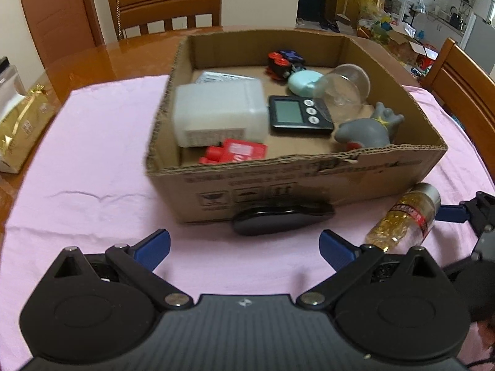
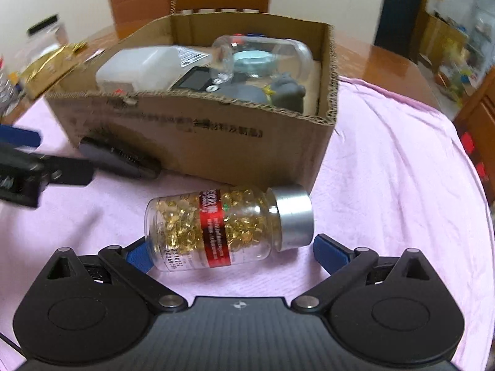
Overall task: Organize rigid objects
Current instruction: 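Close left tool on the black oval gadget while right tool closes on the capsule bottle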
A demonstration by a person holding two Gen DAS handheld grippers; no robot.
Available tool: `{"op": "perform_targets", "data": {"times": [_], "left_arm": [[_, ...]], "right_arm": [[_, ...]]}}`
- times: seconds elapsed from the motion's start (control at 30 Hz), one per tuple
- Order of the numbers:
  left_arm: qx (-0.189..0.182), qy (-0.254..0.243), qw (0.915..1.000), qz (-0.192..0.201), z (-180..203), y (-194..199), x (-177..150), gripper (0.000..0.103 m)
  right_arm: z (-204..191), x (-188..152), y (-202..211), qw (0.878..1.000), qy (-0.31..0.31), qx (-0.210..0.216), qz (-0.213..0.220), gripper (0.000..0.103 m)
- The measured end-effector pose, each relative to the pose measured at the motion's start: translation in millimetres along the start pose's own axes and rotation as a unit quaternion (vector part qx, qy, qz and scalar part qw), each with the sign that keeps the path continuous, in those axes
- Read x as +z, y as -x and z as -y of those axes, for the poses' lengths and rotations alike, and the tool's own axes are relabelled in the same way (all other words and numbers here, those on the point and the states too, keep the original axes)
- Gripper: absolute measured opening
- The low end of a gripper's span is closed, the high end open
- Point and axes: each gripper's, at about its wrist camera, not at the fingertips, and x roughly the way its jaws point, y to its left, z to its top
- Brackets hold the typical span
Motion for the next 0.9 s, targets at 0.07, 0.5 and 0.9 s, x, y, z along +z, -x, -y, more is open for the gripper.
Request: {"op": "perform_targets", "data": {"times": [0.07,0.5,0.9], "left_arm": [[-0.002,0.007,1.0000,-0.002,5,-5,1,0.102],[0.027,0.020,0.9994,0.002,32,-34,6,0.102],[0.043,0.031,0.9986,0.011,30,-32,0,0.090]], "right_arm": [[4,-4,1,1.000,0.000,0.009,0.006,0.103],[7,-6,3,0.999,0.028,0.028,0.018,0.103],[6,-7,5,0.999,0.022,0.024,0.021,0.103]]}}
